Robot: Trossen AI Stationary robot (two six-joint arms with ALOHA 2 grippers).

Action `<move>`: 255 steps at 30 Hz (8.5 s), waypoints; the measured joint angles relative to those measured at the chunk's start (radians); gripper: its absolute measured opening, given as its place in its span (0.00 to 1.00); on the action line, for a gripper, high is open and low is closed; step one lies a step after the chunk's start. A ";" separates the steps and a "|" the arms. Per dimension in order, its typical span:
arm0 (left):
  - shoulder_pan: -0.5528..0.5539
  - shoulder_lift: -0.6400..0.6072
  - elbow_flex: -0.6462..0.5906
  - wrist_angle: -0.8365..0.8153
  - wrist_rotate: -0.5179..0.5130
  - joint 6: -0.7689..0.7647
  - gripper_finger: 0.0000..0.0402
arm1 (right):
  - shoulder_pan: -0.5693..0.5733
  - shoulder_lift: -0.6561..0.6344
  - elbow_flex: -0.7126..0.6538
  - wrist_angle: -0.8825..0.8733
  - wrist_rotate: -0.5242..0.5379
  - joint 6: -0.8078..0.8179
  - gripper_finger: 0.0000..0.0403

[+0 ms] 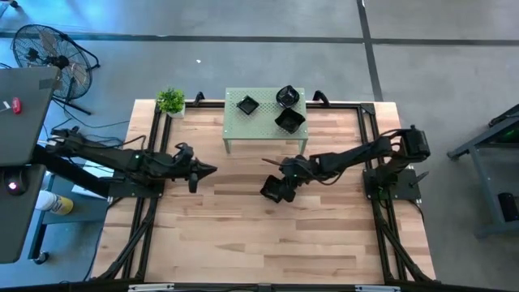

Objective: Pick & Place Mini shaped plates
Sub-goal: Stack the black distorted square plate on top of the black distorted square plates on the shelf, then return to Home Position

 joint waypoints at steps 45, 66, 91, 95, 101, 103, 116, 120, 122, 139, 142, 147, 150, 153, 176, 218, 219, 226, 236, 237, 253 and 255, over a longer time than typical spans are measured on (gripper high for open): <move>0.500 -0.421 -0.378 0.200 0.397 0.428 0.00 | 0.005 0.028 -0.002 -0.001 -0.045 0.199 0.26; 0.500 -0.603 -0.379 0.069 0.269 0.490 0.00 | -0.005 -0.069 -0.002 0.073 -0.087 0.236 0.01; 0.500 -0.602 -0.368 0.050 0.270 0.488 0.00 | -0.688 -0.079 0.767 -0.924 -0.389 -0.489 0.01; 0.500 -0.602 -0.368 0.049 0.270 0.488 0.00 | -0.740 -0.035 0.767 -0.917 -0.420 -0.523 0.01; 0.500 -0.602 -0.368 0.048 0.270 0.488 0.00 | -0.758 -0.019 0.767 -0.907 -0.419 -0.523 0.02; 0.500 -0.602 -0.368 0.048 0.270 0.488 0.00 | -0.757 -0.019 0.767 -0.901 -0.420 -0.521 0.03; 0.500 -0.602 -0.367 0.046 0.269 0.488 0.00 | -0.753 -0.076 0.767 -0.904 -0.389 -0.508 0.20; 0.500 -0.602 -0.367 0.046 0.269 0.488 0.00 | -0.711 -0.154 0.742 -0.880 -0.345 -0.554 0.16; 0.500 -0.602 -0.367 0.046 0.269 0.488 0.00 | -0.666 -0.214 0.686 -0.790 -0.347 -0.563 0.10; 0.500 -0.602 -0.367 0.046 0.269 0.488 0.00 | -0.331 -0.796 -0.246 0.161 -0.169 -0.392 0.00; 0.500 -0.602 -0.367 0.046 0.269 0.488 0.00 | -0.331 -0.938 -0.349 0.163 -0.163 -0.408 0.01; 0.500 -0.602 -0.367 0.046 0.269 0.488 0.00 | -0.331 -1.184 -0.505 0.162 -0.170 -0.411 0.00; 0.500 -0.602 -0.367 0.046 0.269 0.488 0.00 | -0.331 -1.323 -0.593 0.165 -0.174 -0.404 0.00; 0.500 -0.602 -0.367 0.046 0.269 0.488 0.00 | -0.331 -1.445 -0.665 0.171 -0.174 -0.402 0.00; 0.500 -0.602 -0.367 0.045 0.279 0.488 0.00 | -0.367 -1.666 -0.816 0.119 0.014 -0.394 0.00; 0.500 -0.602 -0.367 0.045 0.278 0.488 0.00 | -0.367 -1.649 -0.816 0.111 0.004 -0.438 0.01; 0.500 -0.602 -0.367 0.045 0.278 0.488 0.00 | -0.367 -1.649 -0.816 0.110 0.004 -0.438 0.02; 0.500 -0.602 -0.367 0.044 0.275 0.488 0.00 | -0.367 -1.649 -0.816 0.110 0.004 -0.438 0.02; 0.499 -0.602 -0.367 0.044 0.274 0.488 0.00 | -0.367 -1.649 -0.816 0.110 0.004 -0.438 0.02; 0.500 -0.602 -0.367 0.044 0.274 0.488 0.00 | -0.367 -1.649 -0.816 0.110 0.004 -0.438 0.02; 0.500 -0.602 -0.367 0.044 0.274 0.488 0.00 | -0.367 -1.649 -0.816 0.110 0.004 -0.438 0.01; 0.500 -0.602 -0.367 0.044 0.274 0.488 0.00 | -0.367 -1.649 -0.816 0.110 0.004 -0.438 0.02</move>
